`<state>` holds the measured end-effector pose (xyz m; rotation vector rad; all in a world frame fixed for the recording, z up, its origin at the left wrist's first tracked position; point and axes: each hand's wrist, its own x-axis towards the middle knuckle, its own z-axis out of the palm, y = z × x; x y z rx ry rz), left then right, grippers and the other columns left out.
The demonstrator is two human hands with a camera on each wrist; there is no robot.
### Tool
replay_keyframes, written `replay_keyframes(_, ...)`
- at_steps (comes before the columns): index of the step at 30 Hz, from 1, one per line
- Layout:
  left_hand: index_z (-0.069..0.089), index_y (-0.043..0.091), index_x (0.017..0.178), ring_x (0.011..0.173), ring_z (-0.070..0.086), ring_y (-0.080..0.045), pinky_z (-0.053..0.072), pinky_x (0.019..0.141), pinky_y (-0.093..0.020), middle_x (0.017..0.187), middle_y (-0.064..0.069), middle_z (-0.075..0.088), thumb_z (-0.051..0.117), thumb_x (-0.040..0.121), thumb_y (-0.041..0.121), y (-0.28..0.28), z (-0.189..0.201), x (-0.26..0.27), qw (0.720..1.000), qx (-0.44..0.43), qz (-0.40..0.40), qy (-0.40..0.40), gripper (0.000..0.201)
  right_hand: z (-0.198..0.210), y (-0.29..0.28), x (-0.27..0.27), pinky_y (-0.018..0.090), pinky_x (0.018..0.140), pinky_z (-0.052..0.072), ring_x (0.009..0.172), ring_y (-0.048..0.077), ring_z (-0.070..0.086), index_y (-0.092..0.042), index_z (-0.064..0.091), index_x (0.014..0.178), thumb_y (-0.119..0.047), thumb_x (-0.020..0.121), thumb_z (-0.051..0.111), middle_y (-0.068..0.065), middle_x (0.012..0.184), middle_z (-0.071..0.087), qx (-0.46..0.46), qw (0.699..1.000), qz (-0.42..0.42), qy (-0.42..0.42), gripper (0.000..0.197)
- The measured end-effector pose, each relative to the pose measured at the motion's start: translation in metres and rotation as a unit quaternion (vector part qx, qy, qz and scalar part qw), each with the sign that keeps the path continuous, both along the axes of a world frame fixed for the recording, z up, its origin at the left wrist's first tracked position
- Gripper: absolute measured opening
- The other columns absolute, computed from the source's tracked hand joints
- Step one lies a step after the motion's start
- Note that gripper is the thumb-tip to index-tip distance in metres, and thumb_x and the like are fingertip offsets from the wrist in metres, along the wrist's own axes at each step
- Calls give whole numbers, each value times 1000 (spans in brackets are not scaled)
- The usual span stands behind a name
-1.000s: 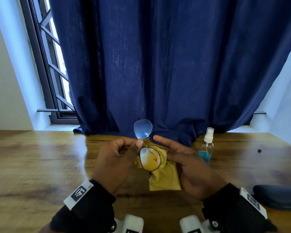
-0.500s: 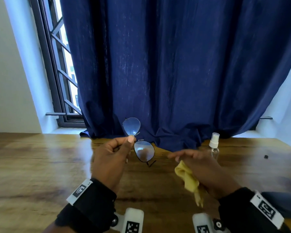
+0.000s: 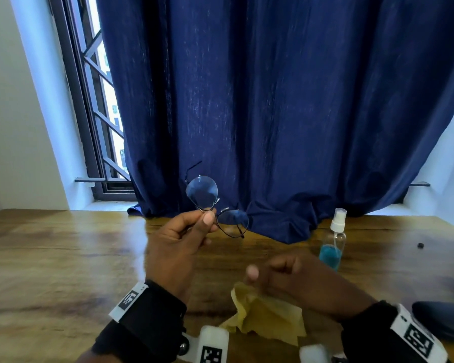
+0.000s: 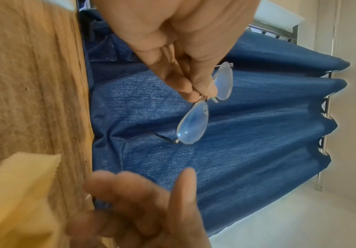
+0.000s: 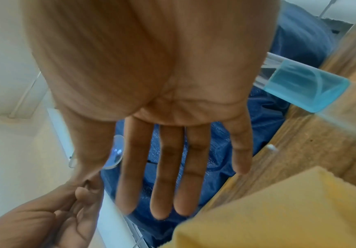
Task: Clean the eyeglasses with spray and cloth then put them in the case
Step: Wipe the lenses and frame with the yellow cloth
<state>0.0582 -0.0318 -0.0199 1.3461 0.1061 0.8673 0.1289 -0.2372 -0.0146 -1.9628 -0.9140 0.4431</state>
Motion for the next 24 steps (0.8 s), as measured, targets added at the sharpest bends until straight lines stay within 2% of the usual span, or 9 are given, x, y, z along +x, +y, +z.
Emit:
replay_keyframes(2, 81, 24, 85, 81, 69, -10, 53, 72, -27, 82, -2, 78, 72, 77, 31, -3, 1, 0, 999, -12, -33, -15, 14, -3, 2, 3, 37, 85, 60, 84, 23, 75, -17, 80, 94, -64, 78, 63, 6, 90, 80, 69, 994, -71, 38, 52)
replay_keyframes(4, 81, 25, 84, 79, 69, -11, 55, 71, -22, 80, -2, 77, 72, 75, 31, -8, 1, 2, 997, -9, -71, -17, 14, -4, 5, 4, 34, 77, 60, 75, 19, 71, -14, 79, 97, -53, 82, 60, 7, 86, 79, 149, 973, -117, 132, 46)
replay_keyframes(7, 81, 19, 83, 75, 69, -12, 57, 70, -20, 79, -5, 77, 72, 74, 26, -13, 0, 1, 994, -8, -108, -15, 14, -5, 8, 4, 34, 73, 58, 72, 19, 67, -4, 76, 104, -35, 87, 65, 12, 85, 75, 270, 913, -102, 288, 37)
replay_keyframes(9, 81, 18, 85, 76, 70, -13, 58, 70, -20, 81, -6, 78, 71, 75, 23, -13, 0, 1, 994, 7, -109, -10, 14, -6, 8, 5, 34, 72, 58, 68, 17, 64, -2, 76, 102, -26, 85, 67, 12, 82, 72, 314, 892, -89, 314, 31)
replay_keyframes(13, 78, 14, 100, 85, 74, -11, 58, 75, -20, 91, -8, 80, 70, 79, 18, -11, -2, 2, 993, 27, -112, 1, 22, -8, 8, 11, 38, 76, 60, 69, 18, 65, 0, 73, 99, -22, 82, 68, 14, 83, 71, 353, 890, -103, 270, 28)
replay_keyframes(16, 75, 20, 111, 95, 74, -15, 57, 75, -22, 102, -1, 80, 74, 84, 18, -9, -8, 3, 983, 100, -129, 78, 27, -10, 6, 16, 44, 85, 57, 71, 19, 66, -3, 74, 95, -25, 82, 68, 10, 81, 72, 382, 893, -155, 182, 27)
replay_keyframes(20, 71, 40, 110, 94, 71, -1, 57, 83, -22, 101, 12, 78, 80, 82, 36, -5, -16, 1, 925, 290, -101, 225, 30, -9, 1, 23, 43, 88, 57, 76, 19, 66, -7, 74, 95, -16, 97, 63, 4, 77, 73, 384, 894, -222, 67, 14)
replay_keyframes(22, 68, 44, 113, 86, 69, -2, 54, 79, -22, 94, 11, 76, 81, 74, 50, -7, -18, 2, 892, 329, -129, 281, 42, -9, -1, 25, 37, 83, 57, 78, 20, 67, -9, 74, 94, -16, 98, 62, 3, 76, 73, 389, 888, -239, 44, 14)
replay_keyframes(24, 65, 44, 118, 82, 65, -1, 51, 76, -22, 93, 13, 73, 84, 70, 53, -9, -21, 2, 858, 352, -161, 338, 52, -7, -2, 25, 33, 80, 56, 78, 21, 68, -8, 73, 95, -15, 99, 61, 3, 76, 72, 401, 882, -247, 29, 15)
